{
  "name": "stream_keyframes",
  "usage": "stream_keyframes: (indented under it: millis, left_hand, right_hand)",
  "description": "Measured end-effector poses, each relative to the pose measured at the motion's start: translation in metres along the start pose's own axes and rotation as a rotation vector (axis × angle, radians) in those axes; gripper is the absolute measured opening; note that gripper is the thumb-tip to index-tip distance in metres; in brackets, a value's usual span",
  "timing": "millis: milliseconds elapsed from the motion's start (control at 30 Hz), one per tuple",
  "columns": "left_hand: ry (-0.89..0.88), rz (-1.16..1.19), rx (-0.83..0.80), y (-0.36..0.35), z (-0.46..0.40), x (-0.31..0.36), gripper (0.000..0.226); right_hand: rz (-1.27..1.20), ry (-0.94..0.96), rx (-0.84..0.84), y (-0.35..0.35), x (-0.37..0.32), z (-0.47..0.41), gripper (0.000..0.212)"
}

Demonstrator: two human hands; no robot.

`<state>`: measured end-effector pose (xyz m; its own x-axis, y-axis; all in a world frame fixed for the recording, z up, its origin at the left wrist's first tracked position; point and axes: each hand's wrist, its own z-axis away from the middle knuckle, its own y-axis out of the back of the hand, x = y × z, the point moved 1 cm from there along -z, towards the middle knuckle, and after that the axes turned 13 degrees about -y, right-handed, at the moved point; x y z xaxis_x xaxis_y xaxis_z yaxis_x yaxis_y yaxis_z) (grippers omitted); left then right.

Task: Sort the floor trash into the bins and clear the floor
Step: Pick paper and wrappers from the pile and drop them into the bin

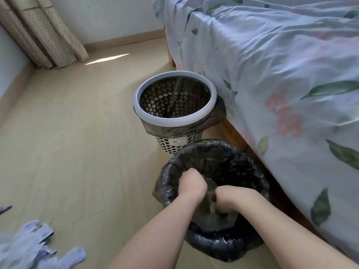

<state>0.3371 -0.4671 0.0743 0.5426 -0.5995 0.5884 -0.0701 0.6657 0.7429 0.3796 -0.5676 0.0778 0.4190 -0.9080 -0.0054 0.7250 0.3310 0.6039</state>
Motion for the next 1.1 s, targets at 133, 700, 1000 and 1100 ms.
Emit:
stream_keyframes:
  millis: [133,700,1000,1100]
  left_hand:
    - [0.01,-0.023,-0.087,0.018,-0.005,0.009,0.016]
    - [-0.132,-0.125,0.206,0.292,0.114,-0.192,0.02]
    - [0.108,-0.076,0.235,0.339,0.224,-0.427,0.021]
    - [0.146,-0.062,0.193,0.341,0.239,-0.474,0.024]
  right_hand:
    - [-0.05,-0.044,0.058,0.019,0.008,0.003,0.017]
    - [0.119,0.377,0.474,0.043,-0.278,0.144,0.04]
    - [0.16,0.524,0.347,-0.067,-0.466,0.169,0.046]
    - [0.156,0.479,0.299,-0.102,-0.496,0.157,0.045]
